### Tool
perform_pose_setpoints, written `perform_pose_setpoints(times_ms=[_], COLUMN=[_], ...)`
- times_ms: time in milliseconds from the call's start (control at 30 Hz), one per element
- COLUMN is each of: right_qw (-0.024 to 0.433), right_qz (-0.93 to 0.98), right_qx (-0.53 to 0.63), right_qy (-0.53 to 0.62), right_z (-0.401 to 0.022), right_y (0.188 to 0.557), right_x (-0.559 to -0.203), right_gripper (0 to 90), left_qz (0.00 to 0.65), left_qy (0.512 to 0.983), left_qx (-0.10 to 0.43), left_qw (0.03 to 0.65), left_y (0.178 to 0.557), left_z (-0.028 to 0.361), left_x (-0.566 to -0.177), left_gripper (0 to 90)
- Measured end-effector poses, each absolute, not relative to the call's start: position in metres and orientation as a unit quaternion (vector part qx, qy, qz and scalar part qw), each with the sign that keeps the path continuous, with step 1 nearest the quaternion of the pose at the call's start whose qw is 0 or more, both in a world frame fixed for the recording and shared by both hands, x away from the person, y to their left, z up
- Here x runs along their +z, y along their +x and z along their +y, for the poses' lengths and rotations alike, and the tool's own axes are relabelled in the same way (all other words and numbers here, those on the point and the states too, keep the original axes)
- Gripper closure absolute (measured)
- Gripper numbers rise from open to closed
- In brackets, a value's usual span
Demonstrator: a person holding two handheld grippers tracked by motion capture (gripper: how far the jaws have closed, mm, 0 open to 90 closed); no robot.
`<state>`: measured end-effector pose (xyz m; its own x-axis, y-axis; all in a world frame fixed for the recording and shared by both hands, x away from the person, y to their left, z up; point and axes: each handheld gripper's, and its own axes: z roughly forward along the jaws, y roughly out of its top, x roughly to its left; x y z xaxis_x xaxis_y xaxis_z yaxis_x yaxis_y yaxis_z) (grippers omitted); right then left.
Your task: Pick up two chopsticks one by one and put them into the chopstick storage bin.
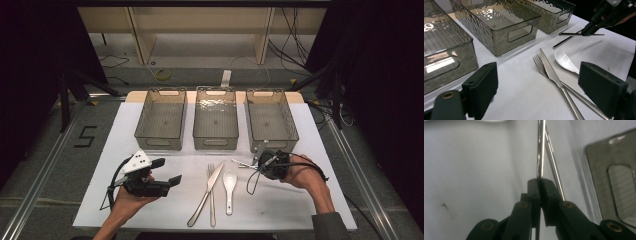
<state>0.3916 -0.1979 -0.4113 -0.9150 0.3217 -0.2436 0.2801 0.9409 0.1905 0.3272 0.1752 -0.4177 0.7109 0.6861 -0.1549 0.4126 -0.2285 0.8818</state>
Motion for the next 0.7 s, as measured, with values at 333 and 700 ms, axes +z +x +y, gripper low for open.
perform_pose_setpoints(times_ms=[333, 700], right_qw=[0.143, 0.125], right_qz=[0.98, 0.986], right_qx=[0.079, 0.088], right_qy=[0.11, 0.066], right_z=[-0.165, -0.143], right_y=[0.374, 0.358], right_x=[-0.4, -0.392], right_gripper=[86.1, 86.1], left_qz=[0.342, 0.302], left_qy=[0.785, 0.82], left_qx=[0.122, 0.077], left_qw=[0.502, 0.48], left_y=[0.328, 0.331], left_z=[0.168, 0.148], left_x=[-0.418, -0.418], left_gripper=[15.7, 15.7])
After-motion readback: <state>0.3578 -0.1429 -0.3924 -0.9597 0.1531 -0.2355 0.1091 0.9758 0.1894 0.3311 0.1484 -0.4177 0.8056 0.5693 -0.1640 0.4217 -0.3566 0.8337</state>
